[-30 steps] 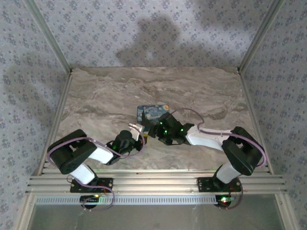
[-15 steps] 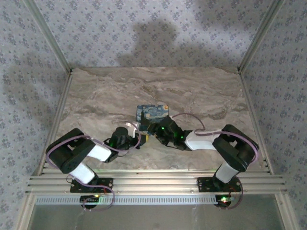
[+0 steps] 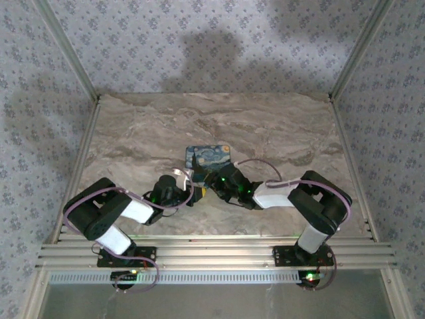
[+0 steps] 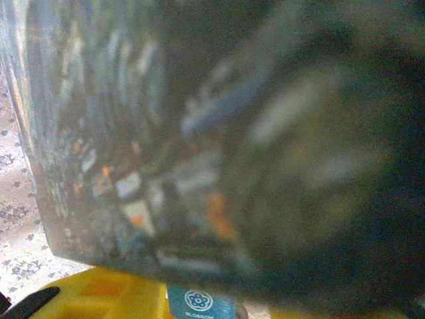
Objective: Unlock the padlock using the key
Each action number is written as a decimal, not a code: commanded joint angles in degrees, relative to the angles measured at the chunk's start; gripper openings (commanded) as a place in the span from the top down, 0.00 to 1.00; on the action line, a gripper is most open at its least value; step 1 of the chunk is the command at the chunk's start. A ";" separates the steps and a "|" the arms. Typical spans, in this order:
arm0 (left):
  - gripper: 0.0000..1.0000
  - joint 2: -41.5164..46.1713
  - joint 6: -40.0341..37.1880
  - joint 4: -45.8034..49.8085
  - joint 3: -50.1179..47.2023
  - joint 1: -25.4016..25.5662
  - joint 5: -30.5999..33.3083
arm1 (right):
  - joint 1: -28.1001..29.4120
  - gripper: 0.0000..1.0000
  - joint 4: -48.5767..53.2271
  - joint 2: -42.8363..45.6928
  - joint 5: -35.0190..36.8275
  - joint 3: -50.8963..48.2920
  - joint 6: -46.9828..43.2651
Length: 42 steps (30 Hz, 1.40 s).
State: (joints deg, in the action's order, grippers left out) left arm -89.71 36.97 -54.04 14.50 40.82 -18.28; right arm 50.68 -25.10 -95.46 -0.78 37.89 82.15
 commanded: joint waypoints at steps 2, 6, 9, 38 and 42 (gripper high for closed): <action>1.00 1.36 -1.35 -1.72 0.78 -0.21 -2.28 | 0.99 0.66 3.62 -1.48 -1.22 1.73 0.54; 1.00 2.80 -3.22 0.90 1.03 -0.12 -1.89 | 1.00 0.85 4.61 -1.53 -2.17 2.62 0.30; 1.00 4.36 -5.23 3.77 1.80 -0.18 -1.29 | 1.18 0.96 5.06 -1.74 -2.82 3.46 0.27; 1.00 14.86 -19.87 22.55 3.69 4.99 15.34 | 1.27 0.41 18.00 5.76 -1.03 6.92 -0.37; 1.00 15.52 -20.66 22.55 3.78 4.80 14.96 | 1.27 0.41 20.09 6.34 -0.17 7.71 -1.52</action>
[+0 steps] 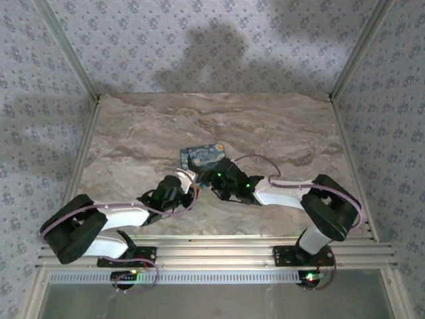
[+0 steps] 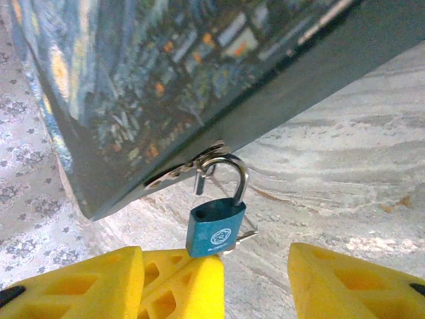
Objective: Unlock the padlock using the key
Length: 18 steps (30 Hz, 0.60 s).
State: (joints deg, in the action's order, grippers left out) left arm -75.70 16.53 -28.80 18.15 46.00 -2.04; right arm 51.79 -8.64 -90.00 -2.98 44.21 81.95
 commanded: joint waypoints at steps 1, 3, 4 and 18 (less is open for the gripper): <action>1.00 1.46 -0.58 -2.71 0.17 -0.38 -1.32 | 0.24 0.41 3.42 0.55 1.98 1.54 -1.29; 1.00 1.82 -1.45 -2.69 0.08 -0.17 -1.26 | 0.26 0.41 2.85 -0.46 1.35 1.92 -1.23; 1.00 2.06 -1.84 -2.52 0.00 -0.16 -1.00 | 0.33 0.42 2.58 -1.03 1.05 2.23 -1.16; 1.00 6.41 -12.67 4.29 0.82 4.14 7.17 | 1.20 0.49 5.37 -8.01 -3.65 8.26 -1.62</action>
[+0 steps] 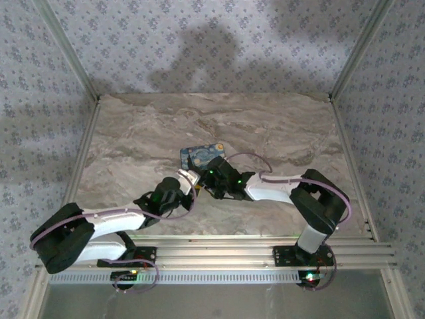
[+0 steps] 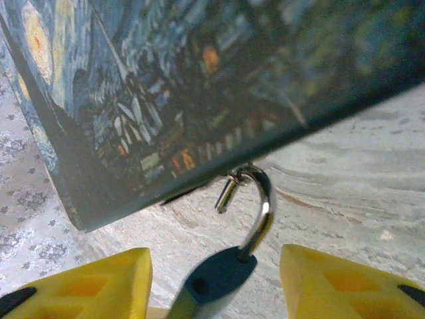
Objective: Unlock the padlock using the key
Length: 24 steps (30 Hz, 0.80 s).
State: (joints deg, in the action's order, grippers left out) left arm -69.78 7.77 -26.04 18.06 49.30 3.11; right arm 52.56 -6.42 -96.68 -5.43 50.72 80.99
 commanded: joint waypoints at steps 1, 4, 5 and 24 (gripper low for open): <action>1.00 0.21 -4.29 1.75 1.00 1.06 2.47 | 0.38 0.51 3.59 -1.48 -1.32 2.13 -0.70; 1.00 -0.59 -5.19 1.78 1.10 1.86 3.39 | 0.44 0.52 5.11 -1.67 -1.47 2.47 -1.08; 1.00 -0.84 -5.60 1.87 1.17 2.37 3.94 | 0.44 0.50 5.79 -1.59 -1.42 2.51 -1.23; 1.00 -3.14 -9.90 1.61 1.73 6.90 9.08 | 0.16 0.77 10.88 -0.43 -1.38 2.37 -2.31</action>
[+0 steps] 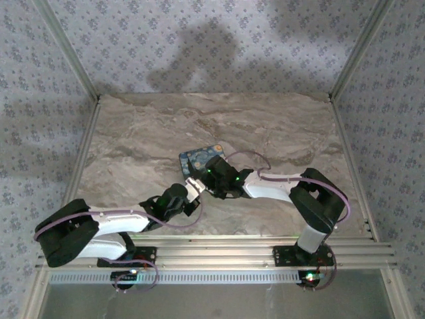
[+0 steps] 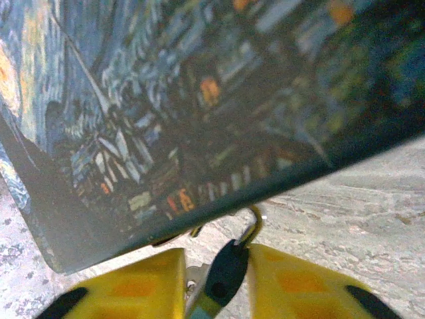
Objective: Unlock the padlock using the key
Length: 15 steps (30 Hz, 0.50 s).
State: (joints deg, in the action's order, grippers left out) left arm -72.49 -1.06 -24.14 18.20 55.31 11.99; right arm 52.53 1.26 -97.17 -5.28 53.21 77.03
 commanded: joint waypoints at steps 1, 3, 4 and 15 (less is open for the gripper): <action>1.00 -0.31 -1.09 -0.38 1.51 1.03 0.31 | 0.19 0.80 3.14 0.08 -1.49 -0.28 1.71; 1.00 -0.21 -1.02 -0.75 1.41 1.37 0.30 | 0.06 0.86 3.01 0.28 -1.53 -0.62 1.83; 1.00 -0.15 -0.99 -0.89 1.40 1.50 0.35 | 0.09 0.88 2.91 0.35 -1.49 -0.79 1.89; 0.76 4.61 3.41 0.15 0.00 1.87 0.48 | -0.57 1.00 -1.71 4.06 0.82 -7.12 6.82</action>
State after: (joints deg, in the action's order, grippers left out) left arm -71.44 -0.01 -23.70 18.17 56.82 11.99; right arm 52.38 -1.32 -94.85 -5.32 49.56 80.16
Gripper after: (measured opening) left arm 0.201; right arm 0.091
